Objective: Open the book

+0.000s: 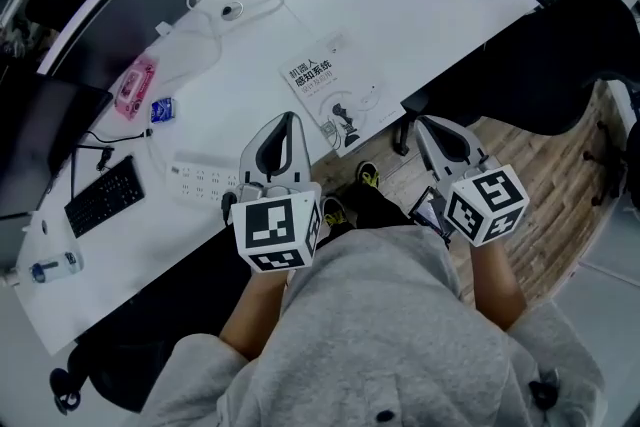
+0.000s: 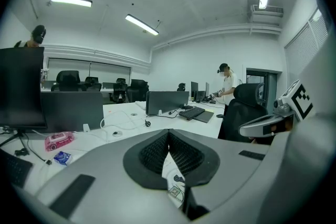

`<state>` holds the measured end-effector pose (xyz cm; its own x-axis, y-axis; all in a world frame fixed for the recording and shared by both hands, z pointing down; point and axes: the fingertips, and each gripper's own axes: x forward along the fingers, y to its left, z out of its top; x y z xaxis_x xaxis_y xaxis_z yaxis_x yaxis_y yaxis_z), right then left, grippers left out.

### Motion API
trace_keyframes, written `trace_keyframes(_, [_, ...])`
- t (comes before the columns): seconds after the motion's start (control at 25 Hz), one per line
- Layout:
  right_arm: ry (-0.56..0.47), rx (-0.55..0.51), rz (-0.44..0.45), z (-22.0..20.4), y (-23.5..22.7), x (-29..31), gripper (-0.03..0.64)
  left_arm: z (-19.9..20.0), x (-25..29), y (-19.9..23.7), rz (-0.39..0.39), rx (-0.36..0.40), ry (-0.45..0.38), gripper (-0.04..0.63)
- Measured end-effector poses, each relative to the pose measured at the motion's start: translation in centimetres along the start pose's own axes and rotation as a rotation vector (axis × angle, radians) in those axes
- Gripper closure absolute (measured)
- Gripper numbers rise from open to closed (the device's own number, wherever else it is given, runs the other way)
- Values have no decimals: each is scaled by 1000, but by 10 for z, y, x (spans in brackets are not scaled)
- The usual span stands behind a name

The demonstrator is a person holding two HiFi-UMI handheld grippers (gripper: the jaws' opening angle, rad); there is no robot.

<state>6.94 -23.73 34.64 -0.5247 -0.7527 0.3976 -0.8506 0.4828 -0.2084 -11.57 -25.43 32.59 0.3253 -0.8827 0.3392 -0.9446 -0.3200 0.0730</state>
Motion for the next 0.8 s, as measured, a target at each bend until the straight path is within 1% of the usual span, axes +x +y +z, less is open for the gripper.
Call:
trace_keyframes(0.36, [53, 61, 10, -12, -38, 28, 589, -17, 33, 2, 45, -9, 80, 586])
trace_keyframes(0.8, [153, 191, 68, -60, -69, 56, 588, -74, 64, -3, 67, -4, 241, 586])
